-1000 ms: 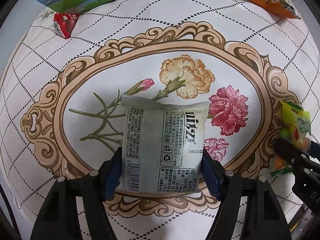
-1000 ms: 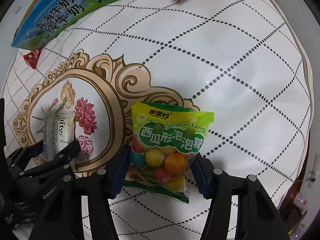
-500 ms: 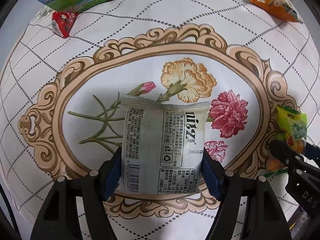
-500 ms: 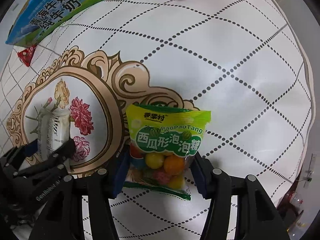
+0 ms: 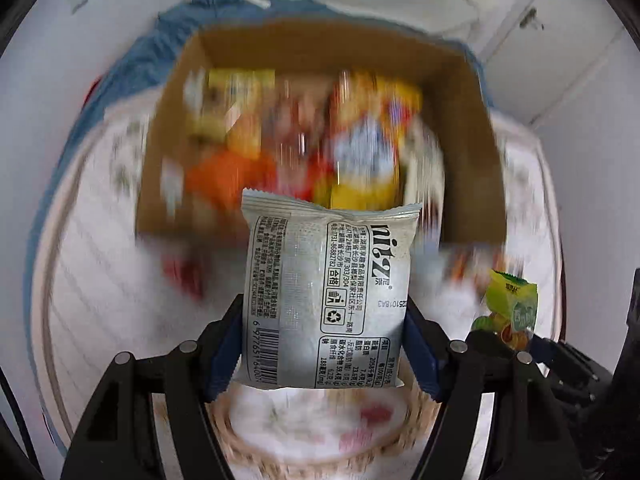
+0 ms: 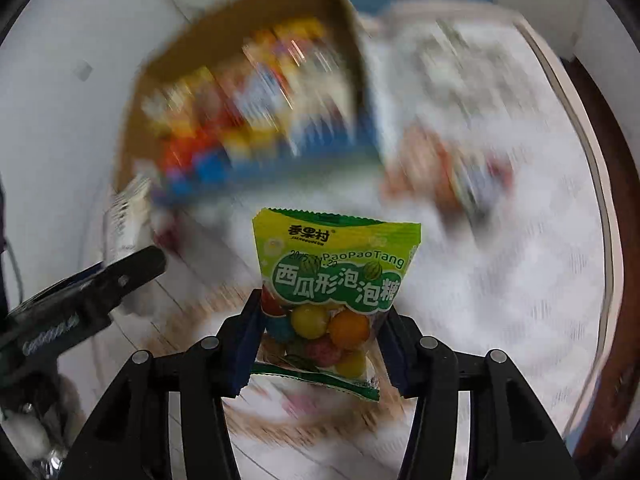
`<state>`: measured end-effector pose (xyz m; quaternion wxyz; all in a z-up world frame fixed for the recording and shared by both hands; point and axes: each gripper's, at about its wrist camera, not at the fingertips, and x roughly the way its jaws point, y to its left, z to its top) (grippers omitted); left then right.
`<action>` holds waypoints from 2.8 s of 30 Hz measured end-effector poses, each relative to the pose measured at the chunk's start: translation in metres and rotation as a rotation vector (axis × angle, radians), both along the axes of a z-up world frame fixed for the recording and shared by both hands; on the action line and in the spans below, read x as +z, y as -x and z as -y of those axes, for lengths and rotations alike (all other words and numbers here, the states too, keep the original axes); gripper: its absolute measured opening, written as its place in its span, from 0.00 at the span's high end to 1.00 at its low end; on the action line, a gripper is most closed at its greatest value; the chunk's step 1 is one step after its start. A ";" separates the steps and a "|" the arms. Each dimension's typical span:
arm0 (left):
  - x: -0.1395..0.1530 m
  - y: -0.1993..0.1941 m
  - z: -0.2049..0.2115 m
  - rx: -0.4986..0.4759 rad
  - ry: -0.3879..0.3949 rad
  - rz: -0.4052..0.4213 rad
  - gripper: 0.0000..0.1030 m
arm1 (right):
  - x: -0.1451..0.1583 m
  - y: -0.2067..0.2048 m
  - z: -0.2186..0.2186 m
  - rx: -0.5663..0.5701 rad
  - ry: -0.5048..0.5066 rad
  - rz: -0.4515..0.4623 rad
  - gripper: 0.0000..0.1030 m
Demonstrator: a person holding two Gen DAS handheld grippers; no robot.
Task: Organize snacks
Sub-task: 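Carry both packs into the box and open both tools, then move both tools back to the last snacks on the mat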
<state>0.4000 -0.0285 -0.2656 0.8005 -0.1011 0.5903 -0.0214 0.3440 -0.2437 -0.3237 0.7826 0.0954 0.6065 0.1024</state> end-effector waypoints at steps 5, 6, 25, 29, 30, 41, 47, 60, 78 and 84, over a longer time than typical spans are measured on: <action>-0.002 -0.094 -0.019 0.008 -0.033 -0.007 0.32 | 0.037 -0.114 -0.015 -0.003 0.007 0.081 0.46; -0.007 -0.110 -0.020 0.005 -0.046 -0.010 0.32 | 0.036 -0.140 -0.021 -0.005 0.031 0.083 0.46; -0.071 -0.210 -0.026 -0.015 -0.098 -0.111 0.32 | -0.007 -0.272 -0.047 -0.070 0.196 0.040 0.48; -0.075 -0.208 -0.024 -0.016 -0.066 -0.124 0.16 | -0.011 -0.274 -0.048 -0.083 0.203 0.020 0.36; -0.074 -0.207 -0.023 -0.015 -0.065 -0.118 0.13 | -0.012 -0.275 -0.050 -0.077 0.193 0.010 0.31; -0.041 -0.169 -0.036 0.030 -0.084 -0.016 0.10 | 0.020 -0.250 -0.067 -0.037 0.219 0.074 0.07; -0.016 -0.122 -0.037 0.049 -0.127 0.059 0.10 | 0.047 -0.204 -0.067 -0.010 0.202 0.155 0.05; -0.003 -0.012 -0.033 0.083 -0.127 0.147 0.00 | 0.049 -0.100 -0.025 -0.078 0.129 0.187 0.04; -0.096 0.040 0.048 0.149 -0.062 0.027 0.00 | -0.049 -0.101 -0.004 0.482 0.672 -0.044 0.04; -0.105 0.040 0.054 0.156 -0.068 0.019 0.00 | -0.085 -0.115 -0.009 0.610 0.735 -0.113 0.04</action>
